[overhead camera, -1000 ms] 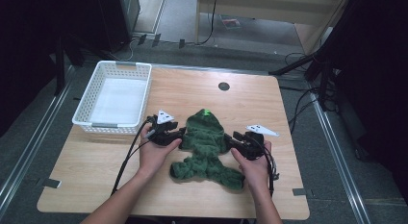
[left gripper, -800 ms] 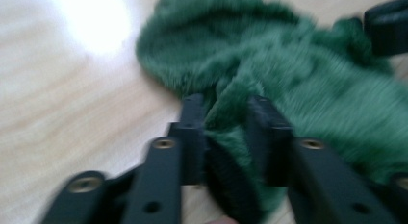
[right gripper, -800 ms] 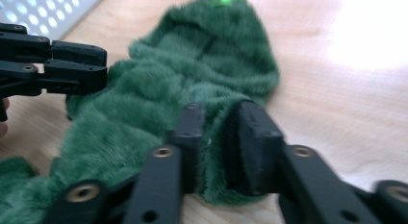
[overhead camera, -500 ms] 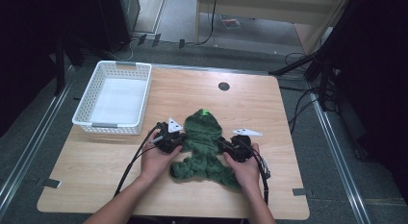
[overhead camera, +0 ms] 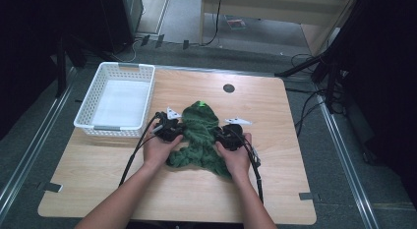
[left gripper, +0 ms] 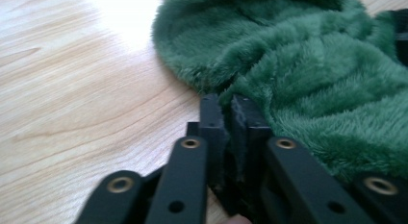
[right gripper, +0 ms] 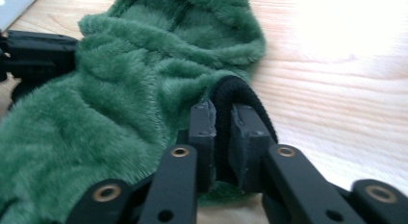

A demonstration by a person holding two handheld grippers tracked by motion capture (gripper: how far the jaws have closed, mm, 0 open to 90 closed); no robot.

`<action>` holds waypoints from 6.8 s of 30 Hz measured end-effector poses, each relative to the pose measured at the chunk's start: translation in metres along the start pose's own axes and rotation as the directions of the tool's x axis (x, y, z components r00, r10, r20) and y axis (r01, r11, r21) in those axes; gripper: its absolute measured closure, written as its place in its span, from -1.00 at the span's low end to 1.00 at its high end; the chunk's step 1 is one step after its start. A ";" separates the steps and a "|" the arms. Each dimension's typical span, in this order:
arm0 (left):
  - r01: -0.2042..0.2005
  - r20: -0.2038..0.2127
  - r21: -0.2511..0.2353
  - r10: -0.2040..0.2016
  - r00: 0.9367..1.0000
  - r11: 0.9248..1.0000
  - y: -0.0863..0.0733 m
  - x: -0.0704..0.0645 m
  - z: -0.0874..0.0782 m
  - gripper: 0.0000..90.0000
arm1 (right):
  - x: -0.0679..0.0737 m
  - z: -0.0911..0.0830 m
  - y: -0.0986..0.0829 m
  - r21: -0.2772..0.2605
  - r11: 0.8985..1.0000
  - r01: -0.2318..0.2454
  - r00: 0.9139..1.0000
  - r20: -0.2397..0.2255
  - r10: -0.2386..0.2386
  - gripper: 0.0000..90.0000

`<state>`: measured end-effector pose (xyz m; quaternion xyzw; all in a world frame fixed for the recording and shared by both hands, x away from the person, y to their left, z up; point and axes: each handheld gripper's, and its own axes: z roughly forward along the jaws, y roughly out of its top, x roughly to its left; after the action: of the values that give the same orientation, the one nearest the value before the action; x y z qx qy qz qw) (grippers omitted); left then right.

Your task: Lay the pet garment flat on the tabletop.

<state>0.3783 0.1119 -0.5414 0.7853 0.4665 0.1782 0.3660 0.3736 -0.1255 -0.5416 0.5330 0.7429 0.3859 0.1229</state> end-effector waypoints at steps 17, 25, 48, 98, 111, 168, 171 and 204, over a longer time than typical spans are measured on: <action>0.015 0.001 -0.054 -0.015 1.000 0.998 -0.010 0.003 0.000 0.66 | -0.011 0.040 0.063 0.086 0.980 0.178 0.980 0.070 -0.184 0.44; -0.017 -0.017 -0.058 0.016 1.000 0.998 -0.011 0.000 -0.001 0.88 | -0.035 0.046 0.064 0.045 0.995 0.094 0.989 0.108 -0.098 0.84; -0.033 -0.007 -0.099 0.033 0.999 0.995 -0.013 -0.001 -0.005 0.78 | -0.014 -0.014 0.023 -0.014 0.995 0.103 0.987 -0.119 -0.104 0.44; -0.062 0.121 -0.037 0.066 0.990 0.997 -0.038 -0.061 -0.035 0.62 | 0.029 -0.037 -0.046 0.012 0.990 0.139 0.989 -0.047 -0.138 0.53; 0.033 0.135 -0.012 -0.031 0.990 0.999 -0.038 -0.029 -0.045 0.96 | 0.018 -0.071 -0.037 -0.024 0.976 0.215 0.976 0.023 -0.214 0.95; 0.142 0.399 0.022 -0.139 0.906 0.990 -0.071 0.004 -0.102 0.10 | 0.015 -0.116 -0.069 -0.113 0.976 0.187 0.966 -0.160 -0.203 0.06; 0.094 0.362 0.060 -0.109 0.926 0.994 -0.070 -0.012 -0.093 0.05 | 0.022 -0.097 -0.068 -0.081 0.979 0.187 0.974 -0.111 -0.196 0.06; 0.168 0.222 -0.280 -0.107 0.969 0.945 -0.118 0.036 -0.160 -0.57 | -0.024 -0.128 -0.077 -0.191 0.976 0.105 0.994 0.049 -0.097 -0.79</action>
<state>0.2260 0.2432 -0.5243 0.7008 0.4485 0.1389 0.5372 0.2535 -0.2136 -0.5158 0.4877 0.7255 0.4388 0.2079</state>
